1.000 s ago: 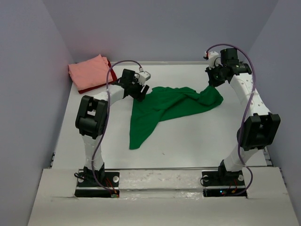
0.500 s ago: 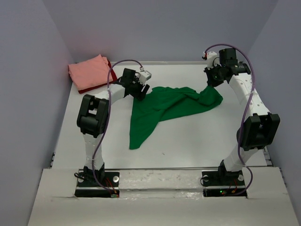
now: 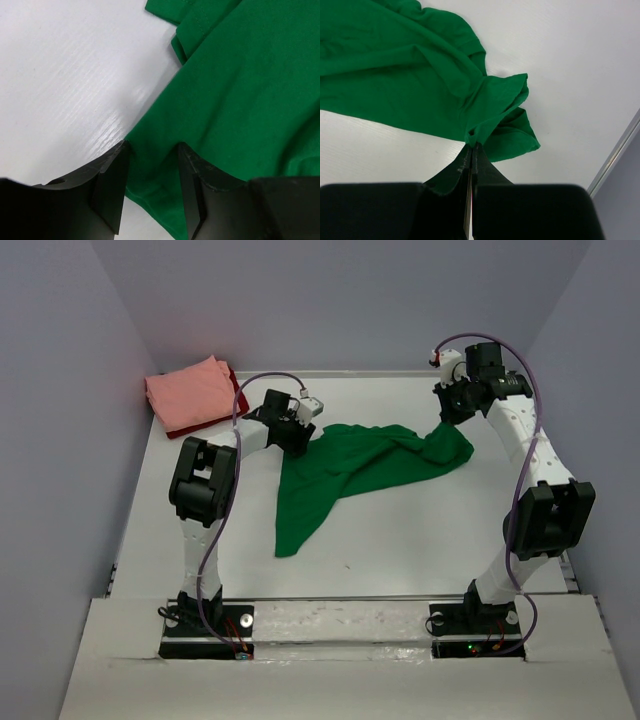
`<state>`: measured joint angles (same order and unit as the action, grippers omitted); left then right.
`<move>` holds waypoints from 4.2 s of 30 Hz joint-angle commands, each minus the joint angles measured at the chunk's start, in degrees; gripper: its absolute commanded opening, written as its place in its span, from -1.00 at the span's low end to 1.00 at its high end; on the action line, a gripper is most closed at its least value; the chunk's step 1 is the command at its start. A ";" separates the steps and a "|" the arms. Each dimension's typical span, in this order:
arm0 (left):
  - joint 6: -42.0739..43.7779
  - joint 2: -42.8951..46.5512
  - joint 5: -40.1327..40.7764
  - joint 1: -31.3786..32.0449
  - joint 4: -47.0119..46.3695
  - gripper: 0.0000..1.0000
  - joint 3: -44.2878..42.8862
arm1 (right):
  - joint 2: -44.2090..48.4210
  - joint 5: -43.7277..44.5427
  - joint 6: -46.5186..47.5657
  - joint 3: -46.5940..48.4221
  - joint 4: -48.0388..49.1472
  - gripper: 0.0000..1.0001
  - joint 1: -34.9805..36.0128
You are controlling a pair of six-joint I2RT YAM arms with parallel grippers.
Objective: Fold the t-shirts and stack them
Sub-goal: Flatten out the tshirt
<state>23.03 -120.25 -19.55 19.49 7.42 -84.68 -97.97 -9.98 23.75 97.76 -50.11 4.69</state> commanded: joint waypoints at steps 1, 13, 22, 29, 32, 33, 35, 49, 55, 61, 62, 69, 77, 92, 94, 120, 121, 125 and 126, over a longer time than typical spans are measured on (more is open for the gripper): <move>0.88 0.54 -1.37 -0.33 0.40 0.00 -2.50 | 0.50 -0.66 0.16 1.39 0.54 -1.00 0.85; 1.06 0.10 -0.84 -0.33 0.93 -1.00 -2.68 | 0.50 -0.83 0.16 1.03 0.54 -1.00 0.85; 0.70 1.77 1.35 -0.41 2.24 -1.00 -3.99 | -0.20 -1.10 0.07 1.38 0.62 -1.00 0.85; -0.44 0.37 5.75 -1.11 6.99 -1.00 -13.65 | -0.11 -1.62 -0.02 1.39 0.62 -1.00 0.85; -1.05 -1.22 5.66 -2.26 9.09 -1.00 -19.89 | 0.24 -1.54 0.07 1.03 0.62 -1.00 0.85; -1.05 -1.65 5.84 -2.43 9.62 -1.00 -22.78 | 0.24 -1.36 0.07 1.03 0.62 -1.00 0.85; -1.05 -2.01 5.75 -2.87 11.55 -1.00 -25.60 | 0.42 -1.19 0.16 0.86 0.62 -1.00 0.85; -3.25 16.96 -4.08 -3.67 22.37 -1.00 -22.47 | -1.43 -1.18 0.16 2.44 0.89 -1.00 0.85; -5.45 26.72 -12.08 -3.31 30.27 -1.00 -16.75 | -2.57 -1.01 -0.10 3.23 0.98 -1.00 0.85; -3.78 35.94 -13.14 -0.95 35.02 -1.00 -3.32 | -2.22 -1.01 -0.19 3.23 0.98 -1.00 0.85; -3.34 36.83 -13.23 -0.94 35.38 -1.00 1.06 | -1.96 -1.01 -0.19 3.23 0.98 -1.00 0.85; 2.46 40.60 -15.00 -0.32 37.32 -1.00 17.88 | 0.15 -0.66 -0.11 2.18 1.06 -1.00 0.85; 6.33 32.53 -14.82 0.64 39.61 0.41 16.31 | 1.73 0.40 0.16 0.42 1.59 -1.00 0.85; -2.01 31.56 -4.72 0.64 21.63 0.98 3.74 | 1.65 1.10 0.69 0.33 2.12 -1.00 0.85; -4.56 32.18 -1.46 0.90 15.38 0.98 5.31 | 1.38 1.01 0.60 0.33 2.12 -1.00 0.85; 1.93 9.34 -7.96 2.93 26.33 0.98 2.24 | 1.91 0.92 1.04 -1.34 2.12 -1.00 0.85; 2.02 8.89 -8.05 2.84 26.24 0.98 2.16 | 2.00 0.92 1.21 -1.34 2.12 -1.00 0.85; 1.85 6.52 -7.87 2.75 25.54 0.98 -0.04 | 2.35 1.19 1.48 -1.51 2.03 -1.00 0.85; 2.02 5.12 -8.31 2.66 26.06 0.98 -0.65 | 2.52 1.19 1.48 -1.60 2.03 -1.00 0.85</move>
<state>24.12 -113.69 -25.96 22.15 31.81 -81.08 -98.24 -9.19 24.38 96.53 -49.63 4.99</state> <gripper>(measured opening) 0.989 0.011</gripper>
